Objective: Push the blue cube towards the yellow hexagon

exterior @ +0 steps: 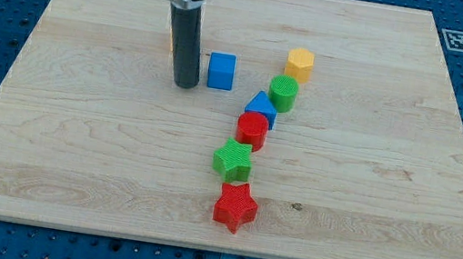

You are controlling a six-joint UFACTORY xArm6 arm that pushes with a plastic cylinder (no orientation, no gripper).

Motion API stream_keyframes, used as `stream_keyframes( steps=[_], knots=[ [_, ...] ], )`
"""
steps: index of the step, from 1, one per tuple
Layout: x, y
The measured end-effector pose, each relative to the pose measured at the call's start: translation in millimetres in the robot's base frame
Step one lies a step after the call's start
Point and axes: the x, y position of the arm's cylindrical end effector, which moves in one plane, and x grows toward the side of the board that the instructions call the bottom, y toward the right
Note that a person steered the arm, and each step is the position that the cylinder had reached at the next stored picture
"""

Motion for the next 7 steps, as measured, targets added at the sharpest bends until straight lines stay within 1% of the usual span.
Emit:
stream_keyframes(
  steps=[1, 3, 7],
  knots=[
    [14.2, 8.6],
    [14.1, 35.5],
    [4.9, 39.9]
  ],
)
